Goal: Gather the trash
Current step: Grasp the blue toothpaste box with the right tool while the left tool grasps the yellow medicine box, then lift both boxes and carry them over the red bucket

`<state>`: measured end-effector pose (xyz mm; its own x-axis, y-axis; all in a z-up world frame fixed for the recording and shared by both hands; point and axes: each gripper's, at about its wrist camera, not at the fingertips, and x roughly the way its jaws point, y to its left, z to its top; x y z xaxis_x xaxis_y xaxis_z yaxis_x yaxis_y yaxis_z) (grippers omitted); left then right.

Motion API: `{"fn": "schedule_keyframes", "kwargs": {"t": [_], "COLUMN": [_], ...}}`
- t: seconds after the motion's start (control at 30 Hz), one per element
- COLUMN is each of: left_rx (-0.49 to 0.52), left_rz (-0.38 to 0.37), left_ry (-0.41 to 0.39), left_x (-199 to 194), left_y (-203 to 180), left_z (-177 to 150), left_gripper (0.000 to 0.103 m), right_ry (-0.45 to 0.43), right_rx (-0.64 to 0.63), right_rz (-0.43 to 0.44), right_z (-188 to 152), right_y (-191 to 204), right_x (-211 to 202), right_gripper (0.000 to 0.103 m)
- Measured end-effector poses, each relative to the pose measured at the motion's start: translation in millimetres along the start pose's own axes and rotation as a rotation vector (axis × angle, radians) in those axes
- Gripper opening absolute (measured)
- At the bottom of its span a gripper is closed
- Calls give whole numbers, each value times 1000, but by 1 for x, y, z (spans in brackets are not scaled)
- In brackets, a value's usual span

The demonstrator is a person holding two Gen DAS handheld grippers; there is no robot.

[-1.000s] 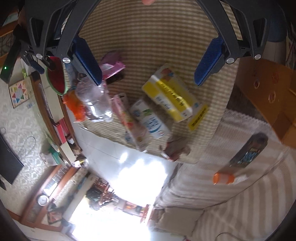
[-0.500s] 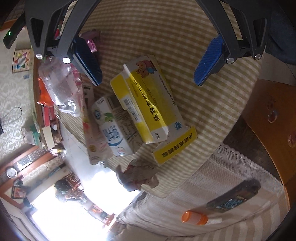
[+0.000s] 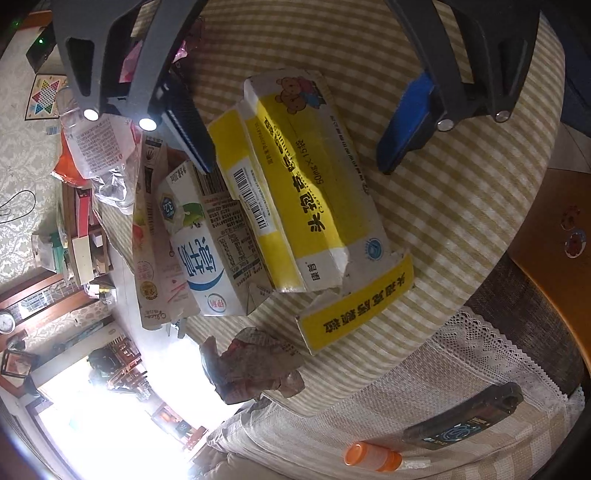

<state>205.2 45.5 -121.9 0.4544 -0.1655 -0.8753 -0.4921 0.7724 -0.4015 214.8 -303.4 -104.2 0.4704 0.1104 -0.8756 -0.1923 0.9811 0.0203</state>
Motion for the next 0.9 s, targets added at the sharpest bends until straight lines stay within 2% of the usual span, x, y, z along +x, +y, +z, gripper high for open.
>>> {"fn": "schedule_keyframes", "kwargs": {"t": [0.03, 0.07, 0.13, 0.2, 0.33, 0.37, 0.53, 0.9], "left_rx": [-2, -5, -12, -16, -2, -1, 12, 62], "left_rz": [1, 6, -3, -6, -28, -30, -64, -73], "left_ry": [0, -3, -6, -6, 0, -2, -15, -80], "left_x": [1, 1, 2, 3, 3, 1, -11, -53], "left_y": [-1, -2, -2, -1, 1, 1, 3, 9], "left_z": [0, -1, -1, -1, -1, -1, -3, -8], "left_gripper": [76, 71, 67, 58, 49, 43, 40, 40], "right_ry": [10, 19, 30, 30, 27, 26, 12, 22], "right_rx": [5, 9, 18, 12, 20, 19, 24, 108], "right_rz": [7, 12, 38, 39, 52, 55, 76, 137], "right_z": [-1, 0, -1, -2, -6, -7, -10, -16], "right_y": [-1, -1, -2, -1, 1, 1, 1, -1], "right_x": [2, 3, 5, 5, 2, 2, -7, -38], "right_gripper": [67, 62, 52, 51, 50, 50, 50, 49]}}
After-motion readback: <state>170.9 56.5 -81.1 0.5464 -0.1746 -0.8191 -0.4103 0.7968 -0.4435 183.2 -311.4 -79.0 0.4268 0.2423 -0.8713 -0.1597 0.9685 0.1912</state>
